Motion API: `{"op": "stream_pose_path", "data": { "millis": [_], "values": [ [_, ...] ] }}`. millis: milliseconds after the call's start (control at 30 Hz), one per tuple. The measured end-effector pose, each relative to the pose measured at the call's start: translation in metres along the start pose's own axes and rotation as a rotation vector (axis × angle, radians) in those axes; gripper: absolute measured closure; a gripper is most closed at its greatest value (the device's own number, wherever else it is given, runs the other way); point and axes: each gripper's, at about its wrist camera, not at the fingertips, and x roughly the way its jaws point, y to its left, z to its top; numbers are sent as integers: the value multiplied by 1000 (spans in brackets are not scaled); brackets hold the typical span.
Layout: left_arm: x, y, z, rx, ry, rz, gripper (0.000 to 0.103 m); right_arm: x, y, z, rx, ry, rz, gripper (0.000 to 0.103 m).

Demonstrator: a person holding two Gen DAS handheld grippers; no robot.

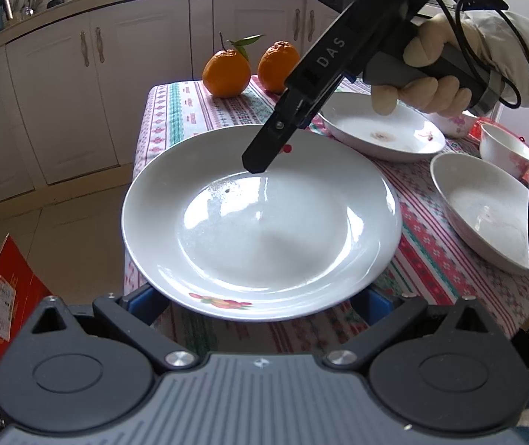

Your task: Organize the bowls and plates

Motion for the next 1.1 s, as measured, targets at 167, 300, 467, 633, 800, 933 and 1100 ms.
{"op": "stream_pose_path", "data": {
  "millis": [167,300,467,633,800,933,1100],
  "values": [
    [12,3,9,13,-2,-2,1,0,-12,9,13,-17,-30,30],
    [19,7,14,9,-3,-8,1,1,-21,13,32,-30,-37,30],
    [26,10,17,1,5,-11,1,4,-27,15,39,-34,-45,30],
    [29,9,17,2,5,-7,1,7,-32,15,47,-37,-41,31],
    [28,8,15,8,0,-9,1,8,-32,14,48,-39,-33,26],
    [25,8,14,5,-7,-9,1,7,-28,13,39,-52,-40,16],
    [18,8,10,-7,-7,8,1,-1,-24,9,45,-68,-65,4]
  ]
}}
